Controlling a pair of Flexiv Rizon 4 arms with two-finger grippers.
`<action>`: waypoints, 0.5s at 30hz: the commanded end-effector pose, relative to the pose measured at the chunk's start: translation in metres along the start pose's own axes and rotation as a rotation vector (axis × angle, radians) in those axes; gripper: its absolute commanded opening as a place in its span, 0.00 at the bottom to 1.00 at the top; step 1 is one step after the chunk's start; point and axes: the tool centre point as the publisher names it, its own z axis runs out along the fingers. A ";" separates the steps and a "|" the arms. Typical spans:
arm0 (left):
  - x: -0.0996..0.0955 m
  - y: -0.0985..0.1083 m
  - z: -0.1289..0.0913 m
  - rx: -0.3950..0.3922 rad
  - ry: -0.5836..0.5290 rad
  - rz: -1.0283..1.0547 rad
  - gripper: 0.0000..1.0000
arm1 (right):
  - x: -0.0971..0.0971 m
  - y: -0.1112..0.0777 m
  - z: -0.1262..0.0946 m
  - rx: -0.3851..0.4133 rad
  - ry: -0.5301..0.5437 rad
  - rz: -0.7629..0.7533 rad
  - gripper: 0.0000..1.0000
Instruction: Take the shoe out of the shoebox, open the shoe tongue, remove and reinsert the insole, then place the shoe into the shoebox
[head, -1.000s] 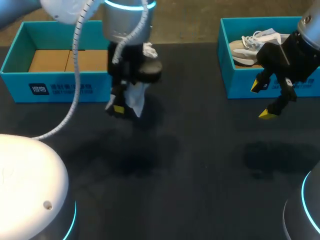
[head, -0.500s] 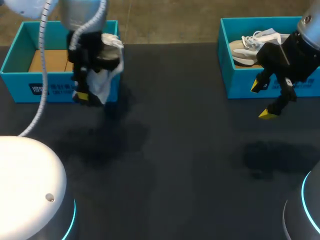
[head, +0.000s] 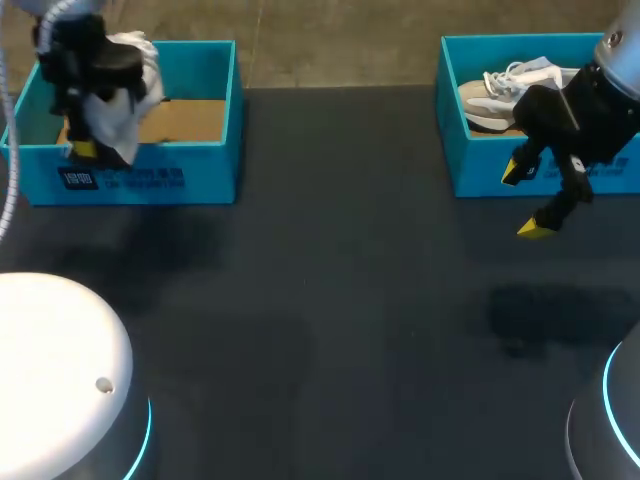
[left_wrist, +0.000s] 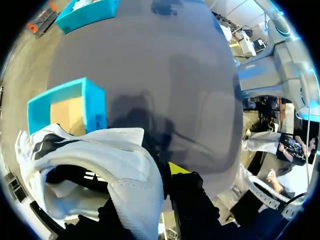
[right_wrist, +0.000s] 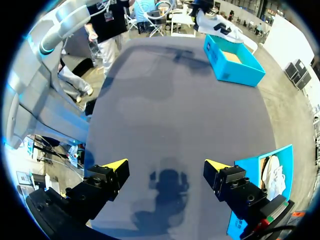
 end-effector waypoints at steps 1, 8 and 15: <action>-0.005 0.036 -0.006 0.063 0.009 0.004 0.00 | -0.001 0.001 0.001 0.003 0.000 0.001 1.00; -0.019 0.072 -0.008 0.069 0.008 0.060 0.00 | -0.001 0.001 0.001 0.003 0.000 0.001 1.00; -0.048 0.102 -0.004 0.049 -0.017 0.062 0.00 | -0.001 0.001 0.001 0.003 0.000 0.001 1.00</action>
